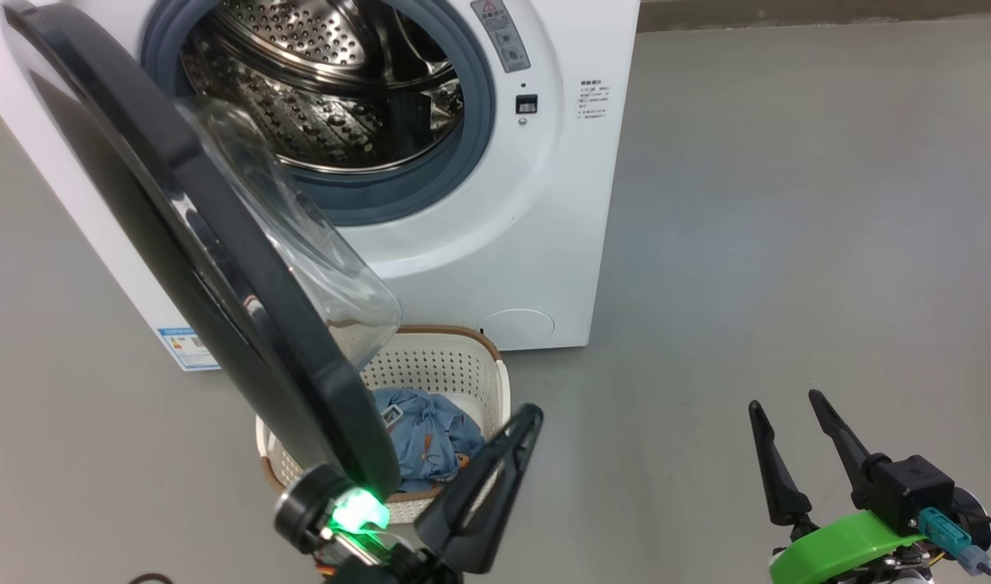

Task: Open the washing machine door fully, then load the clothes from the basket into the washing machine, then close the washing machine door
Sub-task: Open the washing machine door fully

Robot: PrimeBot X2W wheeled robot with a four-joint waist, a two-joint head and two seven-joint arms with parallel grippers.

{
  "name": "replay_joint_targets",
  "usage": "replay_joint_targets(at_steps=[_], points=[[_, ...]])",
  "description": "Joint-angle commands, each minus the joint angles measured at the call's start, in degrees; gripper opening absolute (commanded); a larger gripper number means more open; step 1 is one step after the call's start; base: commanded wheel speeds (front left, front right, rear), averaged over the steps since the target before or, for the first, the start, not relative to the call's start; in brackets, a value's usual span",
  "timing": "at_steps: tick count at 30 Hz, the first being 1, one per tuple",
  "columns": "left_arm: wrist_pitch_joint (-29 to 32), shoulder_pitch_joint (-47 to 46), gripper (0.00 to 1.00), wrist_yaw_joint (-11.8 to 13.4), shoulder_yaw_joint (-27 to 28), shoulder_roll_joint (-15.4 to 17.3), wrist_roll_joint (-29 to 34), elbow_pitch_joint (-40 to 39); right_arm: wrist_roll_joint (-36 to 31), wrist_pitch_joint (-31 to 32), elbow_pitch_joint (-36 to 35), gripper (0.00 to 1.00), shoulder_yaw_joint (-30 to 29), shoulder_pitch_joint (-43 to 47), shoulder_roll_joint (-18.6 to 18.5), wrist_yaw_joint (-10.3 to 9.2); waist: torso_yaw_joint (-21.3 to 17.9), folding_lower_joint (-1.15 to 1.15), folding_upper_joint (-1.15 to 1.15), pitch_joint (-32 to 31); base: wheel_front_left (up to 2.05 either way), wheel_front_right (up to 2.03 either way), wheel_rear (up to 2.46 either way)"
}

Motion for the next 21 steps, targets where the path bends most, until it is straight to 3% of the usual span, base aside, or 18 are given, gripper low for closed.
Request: replay_joint_targets(at_steps=[1, 11, 21], points=[[-0.3, -2.2, 0.00, -0.2, 0.9, 0.1, -0.7, -0.4, 0.3, -0.7, -1.1, 1.00, 1.5, -0.7, -0.4, 0.09, -0.1, 0.00, 0.00, 0.1, 0.00, 0.00, 0.00], [-0.3, -1.9, 0.00, -0.1, -0.3, 0.0, -1.1, 8.9, 0.6, -0.7, -1.2, 1.00, 1.5, -0.9, -0.9, 0.09, -0.7, 0.00, 0.00, 1.3, 0.00, 0.00, 0.00], [-0.3, -4.0, 0.00, 2.3, 2.3, -0.3, -1.6, 17.2, 1.5, -0.7, -1.1, 1.00, 1.4, -1.5, -1.3, 0.09, -0.7, 0.00, 0.00, 2.7, 0.00, 0.00, 0.00]])
